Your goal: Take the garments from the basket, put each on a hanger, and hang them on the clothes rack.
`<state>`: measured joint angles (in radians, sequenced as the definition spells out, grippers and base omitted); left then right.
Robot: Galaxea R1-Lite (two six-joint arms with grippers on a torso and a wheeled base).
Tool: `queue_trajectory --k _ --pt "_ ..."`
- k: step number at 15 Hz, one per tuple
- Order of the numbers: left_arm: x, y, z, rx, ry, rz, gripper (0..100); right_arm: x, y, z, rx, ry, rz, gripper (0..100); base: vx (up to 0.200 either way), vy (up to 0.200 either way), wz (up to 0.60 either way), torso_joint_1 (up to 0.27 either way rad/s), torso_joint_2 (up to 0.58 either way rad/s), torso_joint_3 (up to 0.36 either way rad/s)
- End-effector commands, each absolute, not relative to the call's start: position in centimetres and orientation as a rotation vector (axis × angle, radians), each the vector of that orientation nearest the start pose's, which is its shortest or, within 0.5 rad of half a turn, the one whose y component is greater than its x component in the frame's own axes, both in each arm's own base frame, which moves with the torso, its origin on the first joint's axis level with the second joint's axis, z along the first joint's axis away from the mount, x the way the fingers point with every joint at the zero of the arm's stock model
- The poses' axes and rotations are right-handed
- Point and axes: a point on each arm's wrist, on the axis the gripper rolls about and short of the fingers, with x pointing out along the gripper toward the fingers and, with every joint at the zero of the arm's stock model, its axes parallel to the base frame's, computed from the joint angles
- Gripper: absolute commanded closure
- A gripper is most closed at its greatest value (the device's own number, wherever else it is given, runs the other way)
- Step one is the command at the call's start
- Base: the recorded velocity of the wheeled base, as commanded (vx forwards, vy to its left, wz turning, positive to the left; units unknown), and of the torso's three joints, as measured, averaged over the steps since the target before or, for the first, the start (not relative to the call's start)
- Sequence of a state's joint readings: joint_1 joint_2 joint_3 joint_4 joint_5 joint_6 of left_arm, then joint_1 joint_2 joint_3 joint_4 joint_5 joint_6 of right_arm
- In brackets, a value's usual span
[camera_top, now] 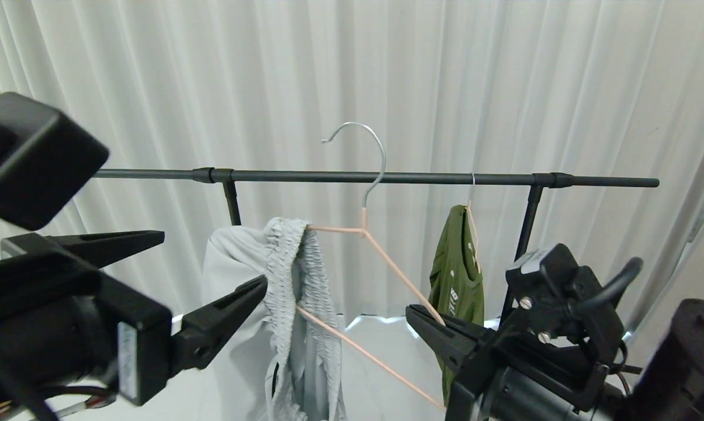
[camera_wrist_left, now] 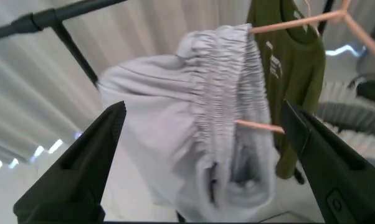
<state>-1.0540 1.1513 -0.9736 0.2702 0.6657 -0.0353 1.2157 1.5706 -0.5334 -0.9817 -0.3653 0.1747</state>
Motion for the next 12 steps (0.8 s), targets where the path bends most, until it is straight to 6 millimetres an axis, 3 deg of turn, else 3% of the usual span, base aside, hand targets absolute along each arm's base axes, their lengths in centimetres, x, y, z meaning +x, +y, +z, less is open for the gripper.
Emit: queue_trajectory --k 1,6,12 --pt "6.8 -8.7 27.2 0.347 0.244 -0.454 0 9.0 21.8 18.1 0.107 0.092 0.844 100 0.0 0.0 0.0 0.0 0.0 0.0" --pt "7.4 -6.9 26.5 0.422 0.254 -0.573 0 7.7 18.7 16.8 0.066 0.06 0.862 100 0.0 0.0 0.0 0.0 0.0 0.0" --pt "6.9 -7.0 23.8 0.468 0.298 -0.891 0 5.4 17.4 15.5 0.032 0.08 0.953 100 0.0 0.0 0.0 0.0 0.0 0.0"
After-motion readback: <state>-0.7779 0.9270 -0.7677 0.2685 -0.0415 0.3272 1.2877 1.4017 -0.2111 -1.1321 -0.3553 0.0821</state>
